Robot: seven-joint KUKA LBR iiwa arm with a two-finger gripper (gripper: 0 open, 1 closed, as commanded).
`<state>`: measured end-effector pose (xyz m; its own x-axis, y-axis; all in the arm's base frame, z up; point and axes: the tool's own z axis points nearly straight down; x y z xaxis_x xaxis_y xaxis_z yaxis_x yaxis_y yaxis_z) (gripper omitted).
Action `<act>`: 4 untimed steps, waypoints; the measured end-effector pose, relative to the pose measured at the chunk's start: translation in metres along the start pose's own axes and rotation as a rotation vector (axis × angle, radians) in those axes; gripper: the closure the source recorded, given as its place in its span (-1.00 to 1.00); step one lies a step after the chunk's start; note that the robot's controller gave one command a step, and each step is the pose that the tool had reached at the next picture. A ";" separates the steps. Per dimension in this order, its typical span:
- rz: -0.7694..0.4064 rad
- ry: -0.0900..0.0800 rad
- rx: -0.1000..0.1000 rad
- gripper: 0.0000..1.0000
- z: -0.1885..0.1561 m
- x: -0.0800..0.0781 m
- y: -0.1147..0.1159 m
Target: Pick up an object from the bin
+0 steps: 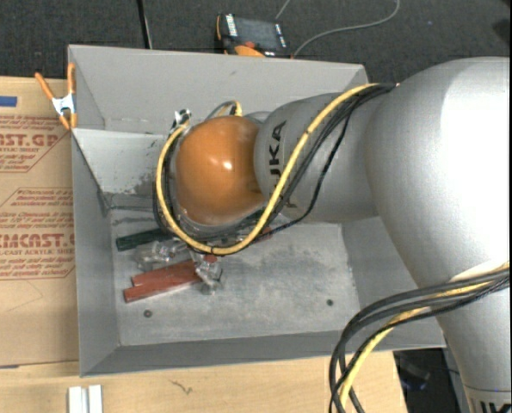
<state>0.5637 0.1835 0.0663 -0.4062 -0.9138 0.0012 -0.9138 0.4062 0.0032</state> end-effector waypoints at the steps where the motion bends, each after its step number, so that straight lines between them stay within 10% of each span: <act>1: 0.000 -0.005 0.003 1.00 -0.004 -0.002 -0.001; 2: -0.042 -0.009 0.010 1.00 -0.138 -0.009 -0.001; 3: -0.302 -0.006 0.004 1.00 -0.132 -0.064 -0.001; 4: -0.663 -0.006 0.008 1.00 -0.198 -0.048 0.021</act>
Offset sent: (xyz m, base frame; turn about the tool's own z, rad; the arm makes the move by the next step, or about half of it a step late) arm 0.0000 0.0000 0.0000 0.0000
